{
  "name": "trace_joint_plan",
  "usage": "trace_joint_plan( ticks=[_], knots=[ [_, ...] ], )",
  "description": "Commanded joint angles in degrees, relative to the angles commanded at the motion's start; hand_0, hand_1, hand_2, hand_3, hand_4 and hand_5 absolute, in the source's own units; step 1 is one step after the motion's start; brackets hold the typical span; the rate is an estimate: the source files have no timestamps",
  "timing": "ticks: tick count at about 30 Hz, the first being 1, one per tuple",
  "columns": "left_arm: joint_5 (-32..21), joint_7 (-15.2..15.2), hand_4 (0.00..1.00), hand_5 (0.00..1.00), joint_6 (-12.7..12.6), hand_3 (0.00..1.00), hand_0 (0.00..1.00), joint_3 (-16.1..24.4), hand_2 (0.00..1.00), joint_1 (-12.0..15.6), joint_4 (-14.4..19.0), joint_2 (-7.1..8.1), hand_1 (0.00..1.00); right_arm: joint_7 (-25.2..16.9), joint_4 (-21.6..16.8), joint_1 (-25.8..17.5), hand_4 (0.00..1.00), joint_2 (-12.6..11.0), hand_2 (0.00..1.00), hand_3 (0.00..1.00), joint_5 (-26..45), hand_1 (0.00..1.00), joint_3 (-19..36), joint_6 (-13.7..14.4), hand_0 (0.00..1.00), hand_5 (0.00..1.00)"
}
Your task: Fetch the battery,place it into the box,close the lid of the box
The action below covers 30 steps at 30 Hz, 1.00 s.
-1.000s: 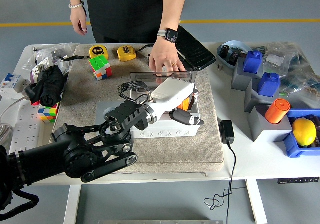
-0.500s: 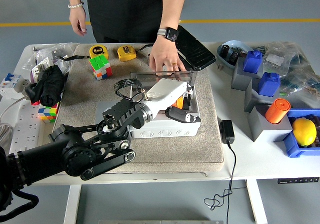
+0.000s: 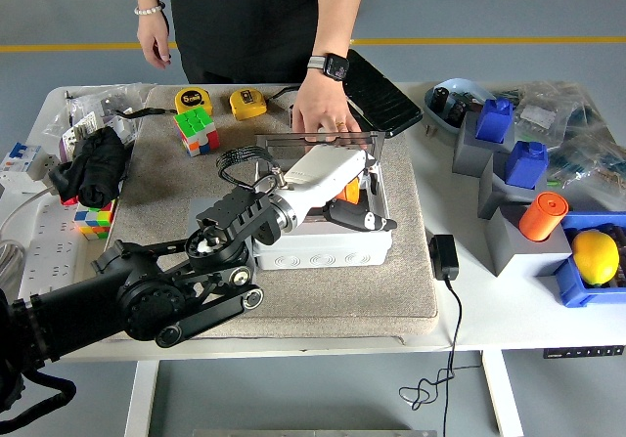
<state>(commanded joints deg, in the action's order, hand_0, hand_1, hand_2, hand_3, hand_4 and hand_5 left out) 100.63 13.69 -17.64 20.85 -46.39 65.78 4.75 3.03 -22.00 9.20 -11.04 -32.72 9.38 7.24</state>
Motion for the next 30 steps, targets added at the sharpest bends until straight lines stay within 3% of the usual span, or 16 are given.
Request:
trace_joint_plan(
  ticks=[5, 6, 11, 12, 17, 22, 23, 24, 29, 30],
  knots=[
    [0.1, -0.1, 0.998, 0.573, 0.3, 0.514, 0.270, -0.1, 0.445, 0.2, -0.1, 0.16, 0.489, -0.1, -0.2, 0.0, 0.927, 0.0, 0.600, 0.545, -0.3, 0.621, 0.4, 0.0, 0.601, 0.458],
    [0.1, -0.1, 0.998, 0.585, 0.3, 0.609, 0.481, -0.1, 0.597, 0.2, -0.1, 0.16, 0.623, -0.1, -0.2, 0.0, 0.927, 0.0, 0.598, 0.545, -0.4, 0.621, 0.4, 0.0, 0.601, 0.458],
    [0.2, 0.0, 0.998, 0.585, 0.7, 0.609, 0.481, 0.1, 0.597, 0.5, 0.5, 0.22, 0.623, -0.1, -0.2, 0.0, 0.927, 0.0, 0.598, 0.545, -0.4, 0.621, 0.5, -0.1, 0.601, 0.458],
    [0.1, -0.1, 0.998, 0.588, 0.7, 0.653, 0.584, 0.2, 0.622, 0.6, 0.7, 0.25, 0.662, -0.1, -0.3, 0.0, 0.927, 0.0, 0.598, 0.545, -0.4, 0.621, 0.5, -0.1, 0.601, 0.457],
    [0.5, 0.1, 0.998, 0.588, 0.9, 0.653, 0.584, 0.9, 0.622, 1.1, 2.3, 0.63, 0.662, -0.1, -0.4, -0.1, 0.927, 0.0, 0.598, 0.545, -0.6, 0.621, 0.8, -0.1, 0.601, 0.457],
    [0.3, 0.8, 0.998, 0.593, 1.8, 0.656, 0.558, 2.7, 0.625, 1.9, 6.0, 1.43, 0.658, -0.1, -0.4, 0.0, 0.926, 0.1, 0.598, 0.545, -0.7, 0.621, 0.8, -0.1, 0.602, 0.456],
    [0.3, 1.1, 0.998, 0.593, 2.1, 0.656, 0.558, 3.1, 0.625, 2.2, 7.1, 1.70, 0.658, -0.1, -0.4, 0.0, 0.926, 0.1, 0.598, 0.545, -0.7, 0.621, 0.8, -0.1, 0.602, 0.456],
    [0.1, 1.4, 0.998, 0.609, 2.4, 0.641, 0.482, 3.6, 0.603, 2.6, 8.3, 2.05, 0.625, -0.1, -0.4, 0.0, 0.926, 0.1, 0.597, 0.544, -0.7, 0.621, 0.8, -0.1, 0.602, 0.454],
    [-1.3, 1.7, 0.998, 0.609, 2.5, 0.641, 0.482, 5.7, 0.603, 4.8, 12.9, 4.11, 0.625, -0.1, -0.4, -0.1, 0.926, 0.0, 0.597, 0.544, -0.8, 0.621, 0.9, -0.1, 0.602, 0.454],
    [-1.7, 1.2, 0.998, 0.594, 2.1, 0.543, 0.407, 6.5, 0.562, 5.8, 14.0, 4.94, 0.588, -0.1, -0.4, -0.2, 0.925, 0.0, 0.597, 0.544, -0.8, 0.621, 0.9, 0.0, 0.602, 0.453]
  ],
)
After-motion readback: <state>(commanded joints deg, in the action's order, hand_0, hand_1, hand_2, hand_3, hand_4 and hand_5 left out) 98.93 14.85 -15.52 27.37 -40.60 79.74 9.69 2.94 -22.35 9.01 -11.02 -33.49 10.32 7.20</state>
